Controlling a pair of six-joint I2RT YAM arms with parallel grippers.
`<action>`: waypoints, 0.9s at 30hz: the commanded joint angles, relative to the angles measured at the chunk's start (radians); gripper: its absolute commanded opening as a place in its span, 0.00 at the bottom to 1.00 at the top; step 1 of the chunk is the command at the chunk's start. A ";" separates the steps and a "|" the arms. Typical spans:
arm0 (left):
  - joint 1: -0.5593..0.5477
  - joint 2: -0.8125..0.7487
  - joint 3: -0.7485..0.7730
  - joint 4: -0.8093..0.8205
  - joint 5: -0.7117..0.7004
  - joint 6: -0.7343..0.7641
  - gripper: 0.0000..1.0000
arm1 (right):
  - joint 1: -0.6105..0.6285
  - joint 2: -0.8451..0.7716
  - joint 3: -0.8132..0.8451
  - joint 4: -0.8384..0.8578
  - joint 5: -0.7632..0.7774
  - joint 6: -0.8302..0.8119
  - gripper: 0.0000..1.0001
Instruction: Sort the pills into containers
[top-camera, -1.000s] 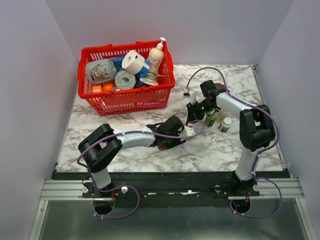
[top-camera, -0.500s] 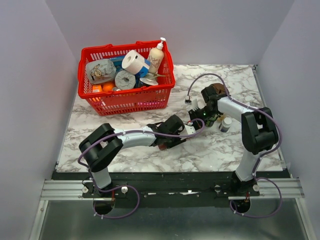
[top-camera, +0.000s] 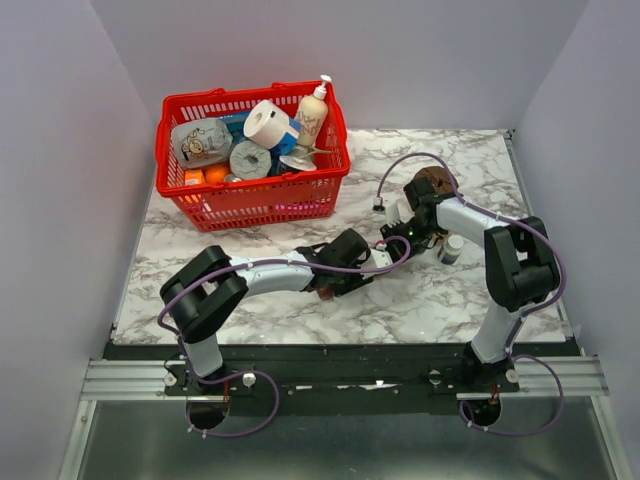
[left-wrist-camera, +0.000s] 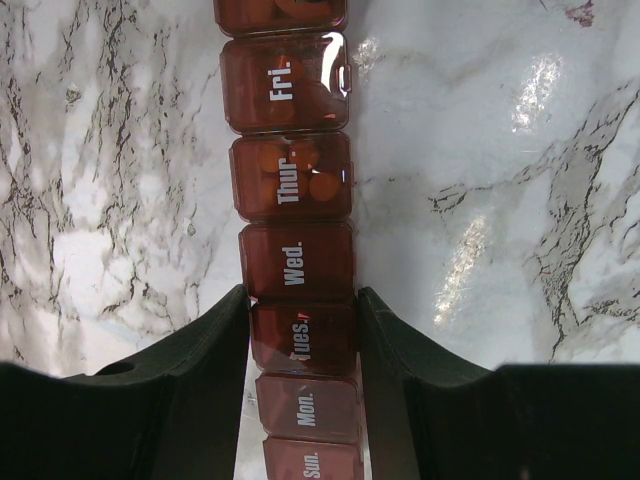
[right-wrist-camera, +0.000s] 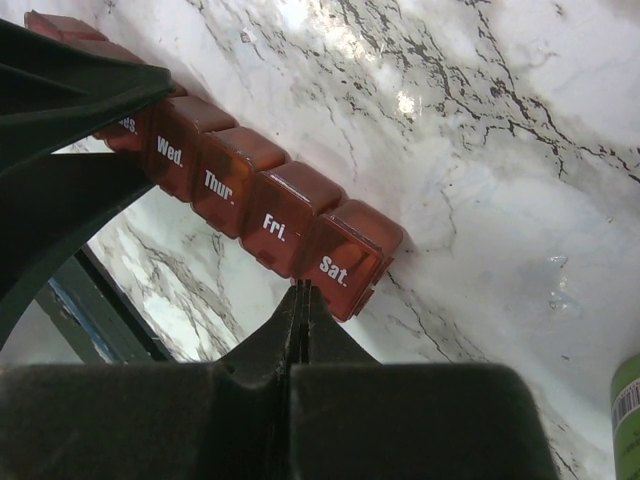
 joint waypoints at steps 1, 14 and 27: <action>0.007 0.035 0.002 -0.053 0.008 -0.026 0.34 | 0.002 0.065 -0.010 0.045 0.129 0.013 0.02; 0.017 0.049 0.014 -0.073 0.048 -0.044 0.35 | 0.041 0.072 0.010 0.085 0.270 0.107 0.02; 0.017 0.052 0.019 -0.081 0.048 -0.038 0.35 | 0.033 -0.078 0.043 0.057 0.049 0.082 0.01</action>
